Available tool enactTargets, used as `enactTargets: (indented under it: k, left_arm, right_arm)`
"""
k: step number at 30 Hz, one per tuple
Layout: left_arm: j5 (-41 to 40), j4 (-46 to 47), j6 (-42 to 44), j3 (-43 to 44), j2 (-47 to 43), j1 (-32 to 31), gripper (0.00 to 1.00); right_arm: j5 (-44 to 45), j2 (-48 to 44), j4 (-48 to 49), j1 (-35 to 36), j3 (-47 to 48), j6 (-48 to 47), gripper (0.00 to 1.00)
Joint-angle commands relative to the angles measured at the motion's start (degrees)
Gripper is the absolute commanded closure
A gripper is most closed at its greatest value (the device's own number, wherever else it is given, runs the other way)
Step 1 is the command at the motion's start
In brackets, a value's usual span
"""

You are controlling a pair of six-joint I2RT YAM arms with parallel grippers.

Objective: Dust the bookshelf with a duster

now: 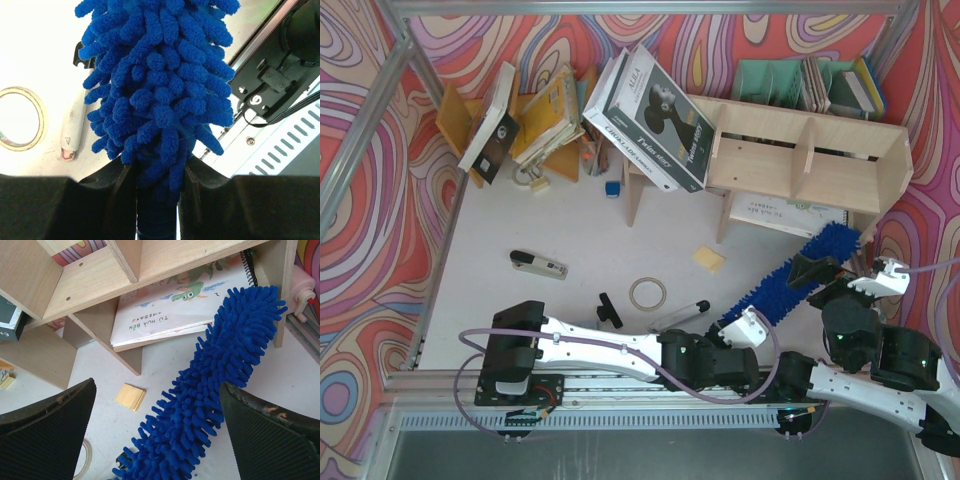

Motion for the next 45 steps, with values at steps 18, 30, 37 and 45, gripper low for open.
enactTargets:
  k: [18,30,37,45]
  left_arm:
    - [-3.18,-8.03,3.71,-2.41,-4.32,-3.17,1.0]
    - [-16.56,-6.39,8.23,-3.23,-3.58,-1.96,1.0]
    - [-18.78,-4.12,7.37,-2.94,-3.17,3.79,1.0]
    - [-24.45,-14.85,-6.01,2.97,-1.13,3.86,1.0]
  right_arm:
    - [1.88,-0.65,-1.47,0.33,0.98,1.41,0.01]
    - [1.87,-1.07,-1.3,0.33,0.94,1.5,0.01]
    - [1.98,-0.07,-1.64,0.34,1.02,1.57,0.01]
    - [1.91,-0.5,-1.73,0.33,0.98,1.92,0.01]
